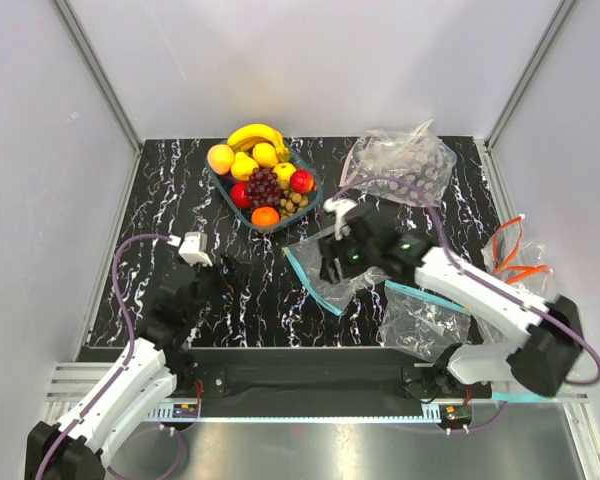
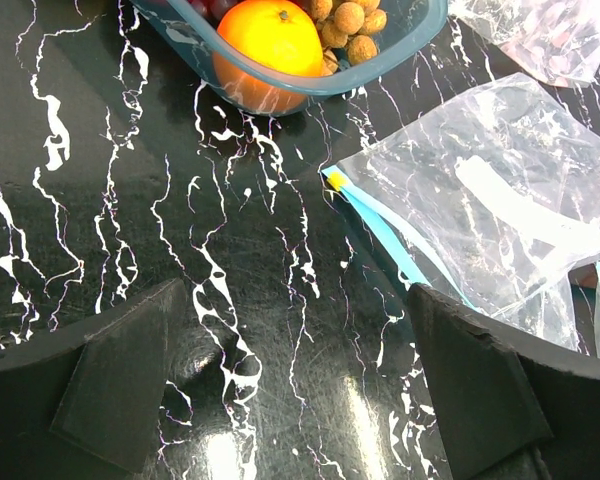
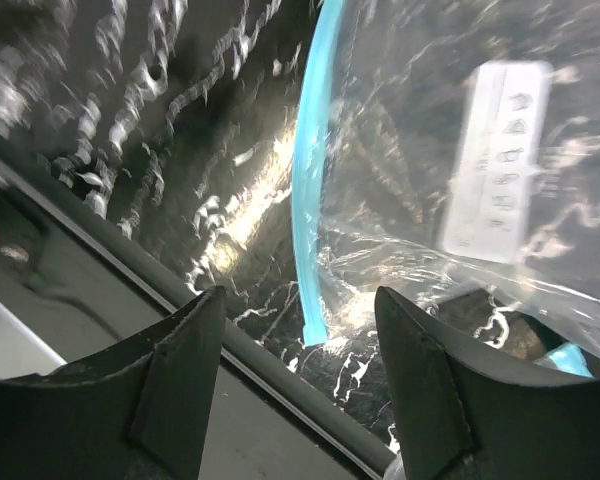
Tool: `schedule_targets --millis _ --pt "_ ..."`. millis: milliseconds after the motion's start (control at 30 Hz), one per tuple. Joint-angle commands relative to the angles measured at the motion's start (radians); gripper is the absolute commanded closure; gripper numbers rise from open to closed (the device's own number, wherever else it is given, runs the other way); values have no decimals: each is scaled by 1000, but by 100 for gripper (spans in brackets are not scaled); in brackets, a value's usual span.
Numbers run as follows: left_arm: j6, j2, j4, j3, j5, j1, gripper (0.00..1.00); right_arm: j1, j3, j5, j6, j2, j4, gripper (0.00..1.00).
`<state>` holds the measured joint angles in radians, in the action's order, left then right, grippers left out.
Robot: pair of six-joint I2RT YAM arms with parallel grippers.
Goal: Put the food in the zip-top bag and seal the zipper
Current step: Pick up the zipper food storage bag at the center of the board.
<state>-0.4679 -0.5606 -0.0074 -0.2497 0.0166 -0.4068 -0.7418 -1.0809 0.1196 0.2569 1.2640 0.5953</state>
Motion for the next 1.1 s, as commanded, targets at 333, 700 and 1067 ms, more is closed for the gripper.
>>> schedule_targets --millis 333,700,1067 --pt "5 -15 21 -54 29 -6 1 -284 -152 -432 -74 418 -75 31" --pt "2 -21 23 -54 28 -4 1 -312 -120 -601 -102 537 -179 67" --pt "-46 -88 41 -79 -13 -4 1 -314 -4 -476 102 244 -339 100"
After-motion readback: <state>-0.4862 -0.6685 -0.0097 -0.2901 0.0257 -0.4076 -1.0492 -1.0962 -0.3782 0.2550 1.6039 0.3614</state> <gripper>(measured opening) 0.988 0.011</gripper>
